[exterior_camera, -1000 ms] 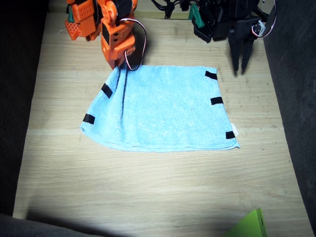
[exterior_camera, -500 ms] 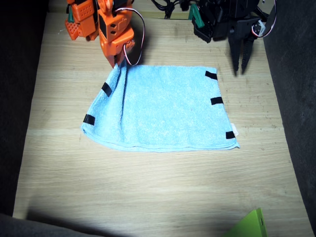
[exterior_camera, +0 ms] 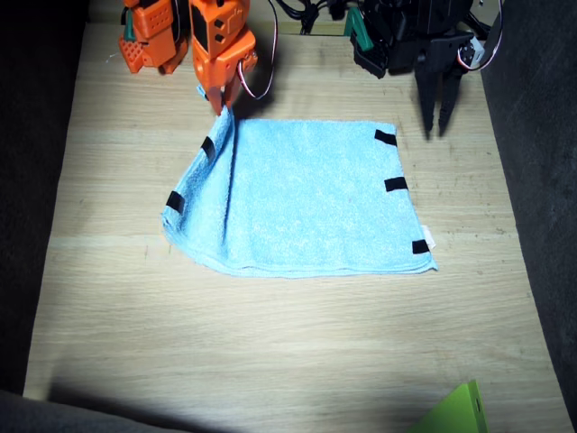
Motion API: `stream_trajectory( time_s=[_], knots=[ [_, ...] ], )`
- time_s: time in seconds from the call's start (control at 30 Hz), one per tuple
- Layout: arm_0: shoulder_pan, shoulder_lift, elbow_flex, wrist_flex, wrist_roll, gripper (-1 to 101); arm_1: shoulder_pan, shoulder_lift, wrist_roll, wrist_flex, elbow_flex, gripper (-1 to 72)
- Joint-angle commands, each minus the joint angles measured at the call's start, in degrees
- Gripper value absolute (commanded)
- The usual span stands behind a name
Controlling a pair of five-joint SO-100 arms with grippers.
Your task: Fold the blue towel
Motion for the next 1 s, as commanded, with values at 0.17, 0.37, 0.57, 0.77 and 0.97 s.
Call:
stream_trajectory(
  time_s=[0.17,0.37,0.57,0.77,0.97],
  knots=[
    [0.8,1.9,0.4,0.6,0.5,17,1.1,2.3,-0.1,1.0,-14.2,-0.1],
    [0.7,1.5,0.4,0.5,0.5,17,3.2,-1.8,-0.7,1.1,-16.6,-0.1],
    [0.8,1.8,0.4,0.6,0.5,17,6.9,-7.2,-1.3,1.1,-15.1,-0.1],
    [0.8,1.6,0.4,0.5,0.7,17,11.7,-12.5,-1.1,1.1,-10.0,-0.1],
    [0.8,2.4,0.6,0.8,0.8,18,13.0,-13.5,-1.3,1.2,-9.1,-0.1]
  ],
)
